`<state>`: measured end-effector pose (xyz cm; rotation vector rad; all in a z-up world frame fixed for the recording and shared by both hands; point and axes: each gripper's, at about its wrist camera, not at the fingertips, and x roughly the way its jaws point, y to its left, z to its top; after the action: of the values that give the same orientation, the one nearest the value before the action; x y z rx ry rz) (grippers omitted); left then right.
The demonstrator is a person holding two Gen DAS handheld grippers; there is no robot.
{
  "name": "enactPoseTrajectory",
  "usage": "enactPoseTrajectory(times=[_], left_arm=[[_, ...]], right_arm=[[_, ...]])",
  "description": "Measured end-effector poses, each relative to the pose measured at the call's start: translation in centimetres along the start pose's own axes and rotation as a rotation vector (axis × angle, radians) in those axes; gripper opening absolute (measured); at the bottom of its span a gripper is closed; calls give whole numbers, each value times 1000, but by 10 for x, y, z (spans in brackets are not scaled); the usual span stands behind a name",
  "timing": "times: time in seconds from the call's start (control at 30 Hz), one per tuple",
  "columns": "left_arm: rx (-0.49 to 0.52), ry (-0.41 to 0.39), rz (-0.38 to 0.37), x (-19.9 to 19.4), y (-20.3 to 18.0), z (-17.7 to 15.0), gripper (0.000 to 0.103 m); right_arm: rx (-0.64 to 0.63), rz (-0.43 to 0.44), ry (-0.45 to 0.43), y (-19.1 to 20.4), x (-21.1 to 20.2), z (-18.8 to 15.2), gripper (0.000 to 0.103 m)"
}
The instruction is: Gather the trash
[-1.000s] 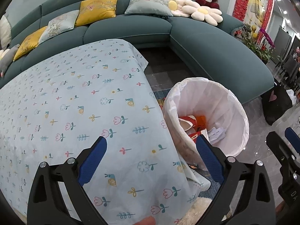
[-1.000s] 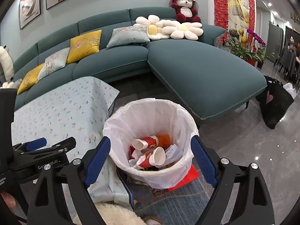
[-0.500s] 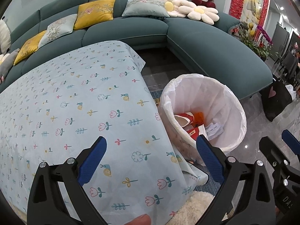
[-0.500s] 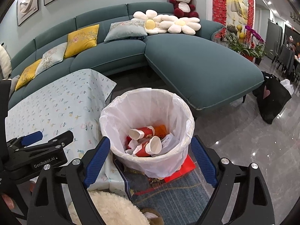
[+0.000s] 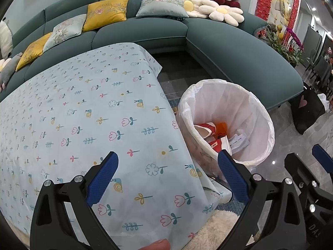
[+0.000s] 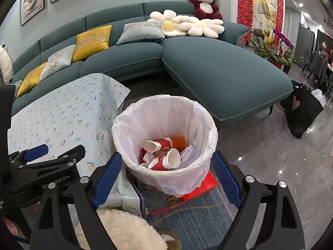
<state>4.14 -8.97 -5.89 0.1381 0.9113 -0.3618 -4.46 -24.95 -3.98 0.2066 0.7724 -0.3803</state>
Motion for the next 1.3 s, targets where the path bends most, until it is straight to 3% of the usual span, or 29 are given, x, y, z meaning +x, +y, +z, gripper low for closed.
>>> enactPoseTrajectory(times=[1.3], left_arm=[[-20, 10, 17, -4, 10, -1, 92]], right_arm=[[-29, 3, 2, 10, 3, -3, 84]])
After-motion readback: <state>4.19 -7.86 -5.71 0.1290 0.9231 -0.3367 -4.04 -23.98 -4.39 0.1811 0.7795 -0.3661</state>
